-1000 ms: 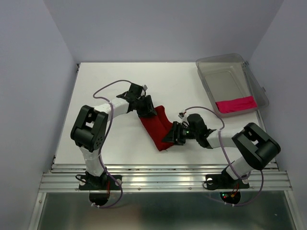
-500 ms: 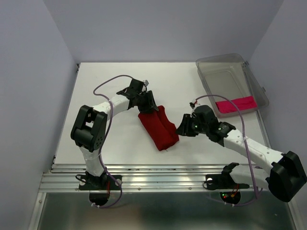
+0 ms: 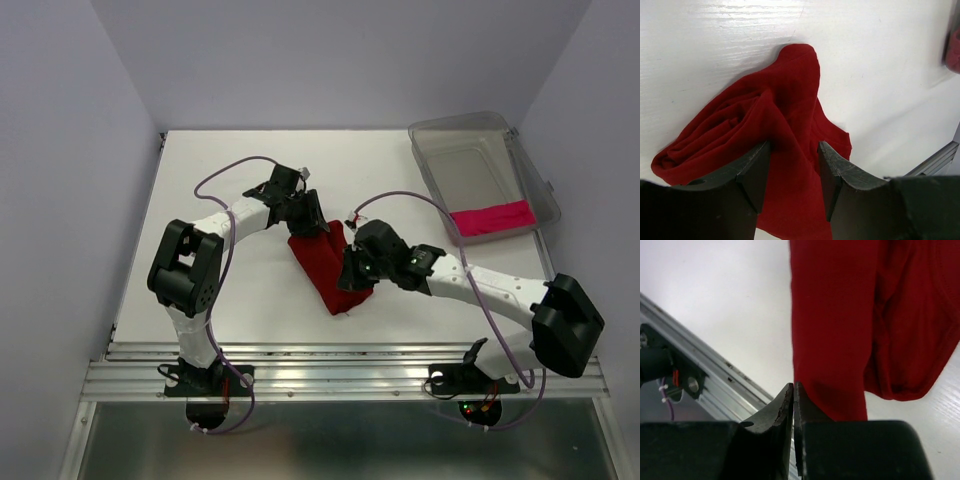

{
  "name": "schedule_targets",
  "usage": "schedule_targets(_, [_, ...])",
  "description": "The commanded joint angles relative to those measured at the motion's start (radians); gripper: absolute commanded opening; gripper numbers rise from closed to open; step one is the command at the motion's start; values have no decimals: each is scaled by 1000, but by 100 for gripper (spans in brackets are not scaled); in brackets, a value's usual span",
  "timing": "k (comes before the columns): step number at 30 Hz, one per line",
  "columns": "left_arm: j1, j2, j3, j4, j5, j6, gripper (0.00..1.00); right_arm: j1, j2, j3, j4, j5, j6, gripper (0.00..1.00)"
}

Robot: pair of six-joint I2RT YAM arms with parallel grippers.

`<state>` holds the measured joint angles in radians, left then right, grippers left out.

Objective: Roll the t-shirts
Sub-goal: Roll the T-shirt to the center of the board.

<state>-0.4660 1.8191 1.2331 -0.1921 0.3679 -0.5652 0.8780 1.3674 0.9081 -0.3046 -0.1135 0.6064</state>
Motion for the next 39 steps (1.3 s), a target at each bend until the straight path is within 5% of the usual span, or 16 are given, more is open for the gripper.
schedule_targets(1, [-8, -35, 22, -4, 8, 21, 53, -4, 44, 14, 64, 67, 19, 7])
schedule_targets(14, [-6, -81, 25, -13, 32, 37, 50, -22, 145, -127, 76, 255, 107, 1])
schedule_targets(26, [-6, -98, 11, -23, 16, 44, 50, -22, 22, -5, -24, 262, 38, 1])
schedule_targets(39, [-6, 3, -56, 8, -27, 47, 49, -22, 206, -57, 93, 215, 79, 1])
